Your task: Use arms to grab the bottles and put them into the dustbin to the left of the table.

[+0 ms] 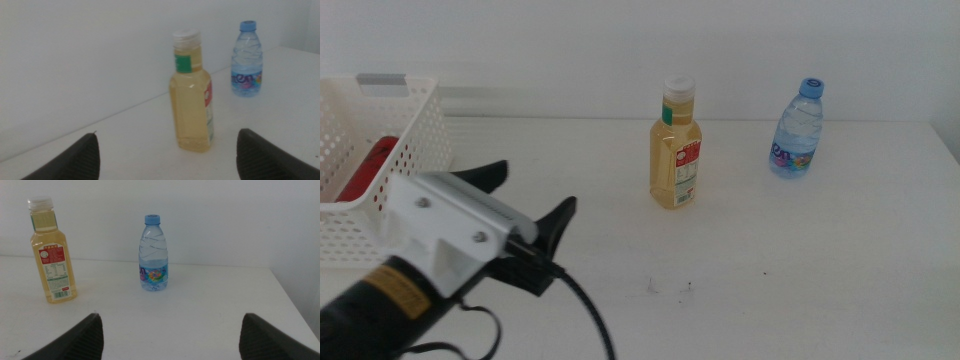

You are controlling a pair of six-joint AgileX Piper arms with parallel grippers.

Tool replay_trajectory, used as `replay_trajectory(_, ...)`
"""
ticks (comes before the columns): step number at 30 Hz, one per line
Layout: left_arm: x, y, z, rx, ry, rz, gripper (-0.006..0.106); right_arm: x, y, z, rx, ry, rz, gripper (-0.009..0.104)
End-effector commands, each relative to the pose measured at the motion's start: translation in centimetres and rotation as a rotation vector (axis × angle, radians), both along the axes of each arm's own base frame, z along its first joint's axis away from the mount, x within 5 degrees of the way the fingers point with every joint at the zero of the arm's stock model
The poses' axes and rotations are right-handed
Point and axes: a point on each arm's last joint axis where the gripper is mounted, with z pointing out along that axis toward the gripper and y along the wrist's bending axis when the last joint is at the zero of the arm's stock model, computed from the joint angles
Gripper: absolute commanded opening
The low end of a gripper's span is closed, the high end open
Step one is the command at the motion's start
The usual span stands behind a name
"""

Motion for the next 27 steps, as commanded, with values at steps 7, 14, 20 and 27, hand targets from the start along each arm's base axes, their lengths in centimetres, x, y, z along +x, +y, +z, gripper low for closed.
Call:
replay_trajectory(7, 4.8, -3.2, -3.3, -0.026, 0.044, -0.043, 0.094, 0.0, -0.1, 0.0, -0.006, -0.014, -0.008, 0.081)
replay_trajectory(14, 9.8, -5.0, -5.5, -0.026, 0.114, -0.146, 0.094, 0.0, -0.1, 0.0, -0.006, -0.014, -0.008, 0.081)
replay_trajectory(20, 13.4, -6.3, -6.9, -0.026, 0.116, -0.164, 0.094, 0.0, -0.1, 0.0, -0.006, -0.014, -0.008, 0.081)
replay_trajectory(27, 16.6, -8.0, -9.2, -0.068, 0.133, -0.196, 0.094, 0.0, -0.1, 0.0, -0.006, -0.014, -0.008, 0.081)
